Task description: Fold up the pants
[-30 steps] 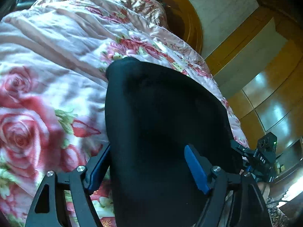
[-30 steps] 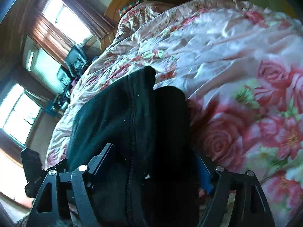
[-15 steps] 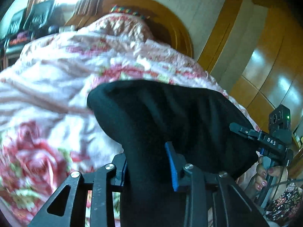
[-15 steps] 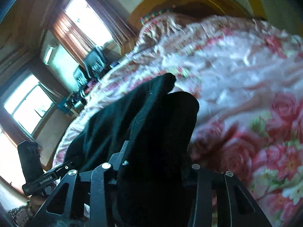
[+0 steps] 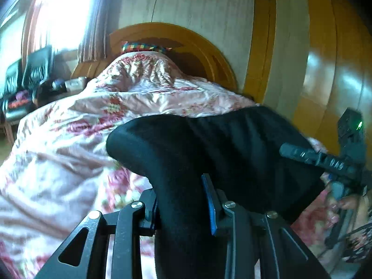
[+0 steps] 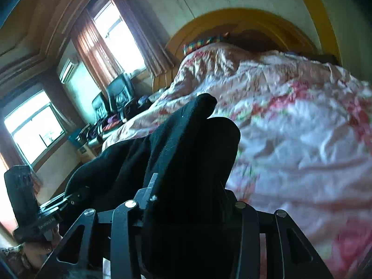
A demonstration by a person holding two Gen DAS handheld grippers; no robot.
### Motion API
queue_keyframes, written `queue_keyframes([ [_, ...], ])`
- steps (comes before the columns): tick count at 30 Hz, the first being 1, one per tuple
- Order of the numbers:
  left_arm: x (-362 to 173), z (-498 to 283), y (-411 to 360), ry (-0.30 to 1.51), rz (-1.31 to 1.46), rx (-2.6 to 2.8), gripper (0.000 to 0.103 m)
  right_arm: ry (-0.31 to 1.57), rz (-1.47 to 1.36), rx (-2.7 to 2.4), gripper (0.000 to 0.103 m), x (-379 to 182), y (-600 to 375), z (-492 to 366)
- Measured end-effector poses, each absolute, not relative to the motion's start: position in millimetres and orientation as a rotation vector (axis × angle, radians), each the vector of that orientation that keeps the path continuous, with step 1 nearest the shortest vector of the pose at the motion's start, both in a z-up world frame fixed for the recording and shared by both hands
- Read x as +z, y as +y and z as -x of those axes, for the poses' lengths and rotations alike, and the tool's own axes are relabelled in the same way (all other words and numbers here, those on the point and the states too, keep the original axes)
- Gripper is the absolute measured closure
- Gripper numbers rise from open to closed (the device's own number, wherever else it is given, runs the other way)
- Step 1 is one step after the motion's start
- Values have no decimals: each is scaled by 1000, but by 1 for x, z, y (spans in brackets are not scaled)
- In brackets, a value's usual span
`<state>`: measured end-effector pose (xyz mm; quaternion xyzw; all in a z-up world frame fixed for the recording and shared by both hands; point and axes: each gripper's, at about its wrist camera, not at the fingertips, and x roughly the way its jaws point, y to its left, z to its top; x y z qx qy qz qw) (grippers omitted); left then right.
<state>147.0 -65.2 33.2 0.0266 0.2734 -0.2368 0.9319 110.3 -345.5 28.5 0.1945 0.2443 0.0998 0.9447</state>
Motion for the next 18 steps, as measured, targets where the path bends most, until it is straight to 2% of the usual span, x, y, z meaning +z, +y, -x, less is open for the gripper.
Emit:
queue_keyframes([
  [4, -3, -192, -82, 660, -131, -425, 70, 574, -436, 116, 60, 0, -363, -148],
  [7, -37, -205, -88, 701, -194, -377, 59, 662, -426, 10, 54, -30, -376, -162],
  [9, -44, -204, -88, 668, -217, -359, 49, 685, -446, -5, 33, -47, -387, -162],
  [10, -47, -202, -88, 658, -223, -346, 47, 694, -457, -9, 29, -51, -391, -162],
  [11, -47, -201, -87, 651, -222, -337, 44, 700, -472, -4, 28, -54, -393, -160],
  [18, -37, -168, -81, 679, -163, -227, 43, 666, -395, -96, 27, -27, -369, -124],
])
